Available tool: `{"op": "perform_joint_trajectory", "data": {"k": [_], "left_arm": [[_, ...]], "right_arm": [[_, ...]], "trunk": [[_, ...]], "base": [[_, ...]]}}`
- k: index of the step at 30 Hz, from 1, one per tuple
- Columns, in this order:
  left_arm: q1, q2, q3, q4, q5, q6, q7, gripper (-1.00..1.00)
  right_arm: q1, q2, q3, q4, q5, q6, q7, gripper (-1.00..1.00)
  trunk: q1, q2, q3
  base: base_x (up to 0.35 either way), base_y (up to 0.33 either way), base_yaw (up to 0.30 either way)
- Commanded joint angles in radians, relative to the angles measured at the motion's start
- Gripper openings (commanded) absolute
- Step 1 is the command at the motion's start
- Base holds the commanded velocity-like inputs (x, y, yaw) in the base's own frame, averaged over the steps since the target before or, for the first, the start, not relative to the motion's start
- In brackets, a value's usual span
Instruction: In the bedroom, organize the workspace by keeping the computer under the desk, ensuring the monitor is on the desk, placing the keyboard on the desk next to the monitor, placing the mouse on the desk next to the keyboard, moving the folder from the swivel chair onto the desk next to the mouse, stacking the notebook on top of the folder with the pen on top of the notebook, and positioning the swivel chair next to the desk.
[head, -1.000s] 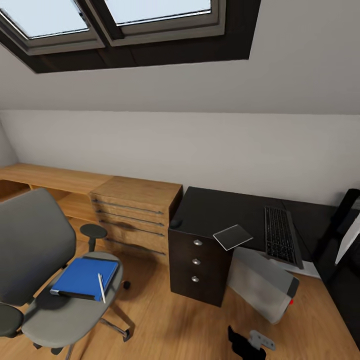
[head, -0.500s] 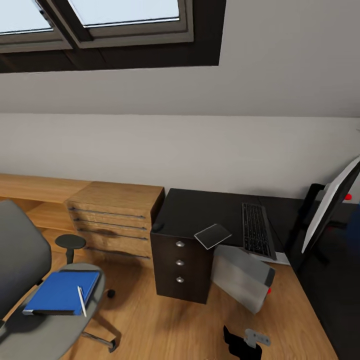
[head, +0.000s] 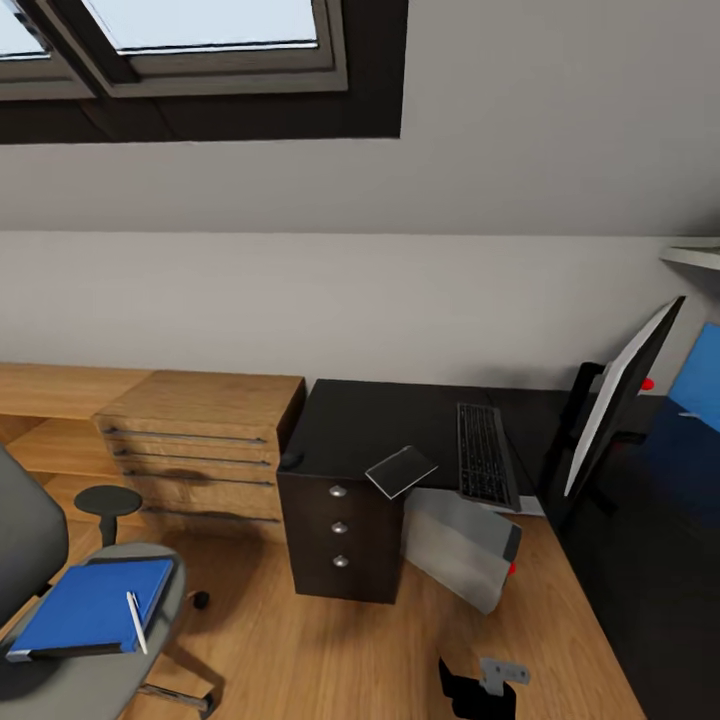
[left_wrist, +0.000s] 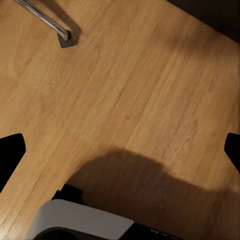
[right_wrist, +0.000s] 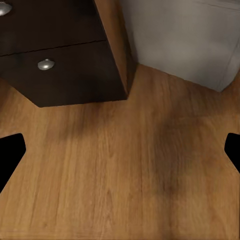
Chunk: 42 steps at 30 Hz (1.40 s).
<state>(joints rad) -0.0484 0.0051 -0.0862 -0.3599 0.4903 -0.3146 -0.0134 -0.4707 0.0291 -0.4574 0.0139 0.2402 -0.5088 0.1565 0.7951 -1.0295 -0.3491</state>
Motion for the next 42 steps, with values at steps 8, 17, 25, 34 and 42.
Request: {"op": "perform_joint_trajectory", "data": {"k": [8,17,25,34,42], "left_arm": [[-0.001,-0.017,-0.007,-0.003,0.01,-0.005,-0.002,1.0],[-0.001,-0.017,-0.007,-0.002,0.01,-0.005,-0.002,1.0],[-0.001,-0.016,-0.007,0.003,0.011,-0.006,-0.003,1.0],[-0.001,-0.014,-0.005,0.006,0.013,-0.007,-0.003,1.0],[-0.001,-0.014,-0.005,0.007,0.012,-0.008,-0.005,1.0]], "right_arm": [[0.01,-0.008,-0.009,0.001,0.021,-0.014,0.003,1.0],[0.019,-0.004,-0.01,0.002,0.026,-0.072,0.002,1.0],[0.02,0.016,-0.01,0.003,0.024,-0.081,0.0,1.0],[0.02,0.021,-0.01,0.003,0.024,-0.082,0.001,1.0],[0.02,0.033,-0.01,0.003,0.025,-0.082,0.001,1.0]], "trunk": [[-0.031,0.056,0.024],[-0.042,0.077,0.033],[-0.042,0.077,0.033],[-0.042,0.077,0.033],[-0.042,0.077,0.033]], "base": [[0.0,0.0,-0.016],[0.0,0.0,0.0],[0.0,0.0,-0.08],[0.0,0.0,-0.239],[0.0,0.0,-0.245]]}}
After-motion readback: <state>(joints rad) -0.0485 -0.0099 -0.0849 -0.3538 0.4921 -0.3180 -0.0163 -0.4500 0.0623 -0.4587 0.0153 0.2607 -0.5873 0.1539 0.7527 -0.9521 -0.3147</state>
